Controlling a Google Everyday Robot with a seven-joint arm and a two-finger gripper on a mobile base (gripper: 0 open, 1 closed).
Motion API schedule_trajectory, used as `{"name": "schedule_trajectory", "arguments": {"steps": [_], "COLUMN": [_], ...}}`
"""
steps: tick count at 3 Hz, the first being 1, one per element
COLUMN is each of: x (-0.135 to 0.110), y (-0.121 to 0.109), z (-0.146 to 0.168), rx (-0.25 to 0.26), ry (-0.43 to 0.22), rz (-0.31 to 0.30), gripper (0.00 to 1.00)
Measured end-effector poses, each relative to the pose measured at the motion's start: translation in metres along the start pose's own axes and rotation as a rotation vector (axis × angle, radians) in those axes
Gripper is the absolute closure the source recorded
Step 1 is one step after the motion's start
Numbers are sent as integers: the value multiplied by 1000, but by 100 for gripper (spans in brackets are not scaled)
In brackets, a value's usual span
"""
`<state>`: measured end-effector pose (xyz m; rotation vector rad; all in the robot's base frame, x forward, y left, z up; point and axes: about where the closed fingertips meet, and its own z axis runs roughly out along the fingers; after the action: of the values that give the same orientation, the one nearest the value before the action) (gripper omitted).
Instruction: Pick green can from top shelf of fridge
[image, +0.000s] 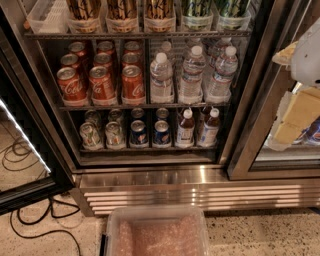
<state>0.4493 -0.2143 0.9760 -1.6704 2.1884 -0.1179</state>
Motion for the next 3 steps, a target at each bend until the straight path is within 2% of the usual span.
{"name": "schedule_trajectory", "arguments": {"steps": [1, 2, 3], "x": [-10, -29, -30], "y": [-12, -38, -38], "z": [5, 1, 3], "rx": [94, 185, 193], "ry": [-100, -172, -177], "rz": [68, 141, 137], "gripper": [0, 0, 0]}}
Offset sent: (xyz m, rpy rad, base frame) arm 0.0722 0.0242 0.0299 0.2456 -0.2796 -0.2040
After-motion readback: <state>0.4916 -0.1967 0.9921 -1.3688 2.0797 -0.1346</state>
